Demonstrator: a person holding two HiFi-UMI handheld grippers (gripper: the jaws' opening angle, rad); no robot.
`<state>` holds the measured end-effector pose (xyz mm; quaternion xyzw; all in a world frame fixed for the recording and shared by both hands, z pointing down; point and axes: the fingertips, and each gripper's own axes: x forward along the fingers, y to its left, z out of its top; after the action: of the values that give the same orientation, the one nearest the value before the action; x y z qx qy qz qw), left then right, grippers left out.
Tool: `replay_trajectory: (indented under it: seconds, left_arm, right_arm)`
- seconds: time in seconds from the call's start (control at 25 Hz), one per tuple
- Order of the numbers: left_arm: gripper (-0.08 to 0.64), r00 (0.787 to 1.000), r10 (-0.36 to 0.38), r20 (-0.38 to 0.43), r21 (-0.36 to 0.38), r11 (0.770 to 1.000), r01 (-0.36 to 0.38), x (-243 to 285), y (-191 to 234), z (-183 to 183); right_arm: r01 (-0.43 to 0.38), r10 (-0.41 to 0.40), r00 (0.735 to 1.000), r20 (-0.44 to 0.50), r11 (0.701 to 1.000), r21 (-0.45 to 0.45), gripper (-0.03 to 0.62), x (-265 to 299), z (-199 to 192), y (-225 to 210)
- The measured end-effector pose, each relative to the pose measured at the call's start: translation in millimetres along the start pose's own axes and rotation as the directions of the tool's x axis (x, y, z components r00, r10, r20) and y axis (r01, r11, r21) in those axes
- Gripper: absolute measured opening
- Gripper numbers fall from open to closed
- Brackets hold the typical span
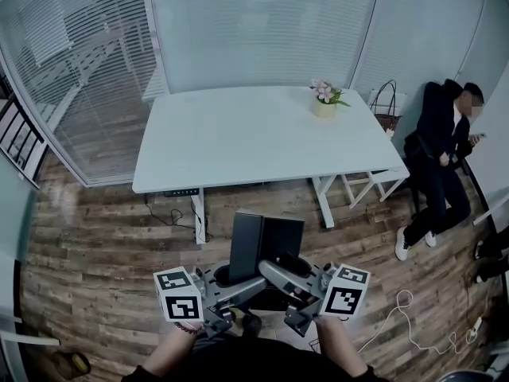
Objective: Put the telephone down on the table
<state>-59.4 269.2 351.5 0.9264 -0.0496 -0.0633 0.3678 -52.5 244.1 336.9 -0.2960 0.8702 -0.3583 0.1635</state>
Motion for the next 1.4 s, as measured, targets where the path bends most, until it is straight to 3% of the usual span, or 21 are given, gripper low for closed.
replay_trajectory:
  seconds: [1.4]
  left_arm:
    - [0.210,1.000,-0.004,-0.027,0.010,1.000,0.004,15.6,7.1,0.7]
  right_arm:
    - [0.030,-0.030,0.999,0.024,1.000,0.006,0.198,-5.2,10.5,-13.3]
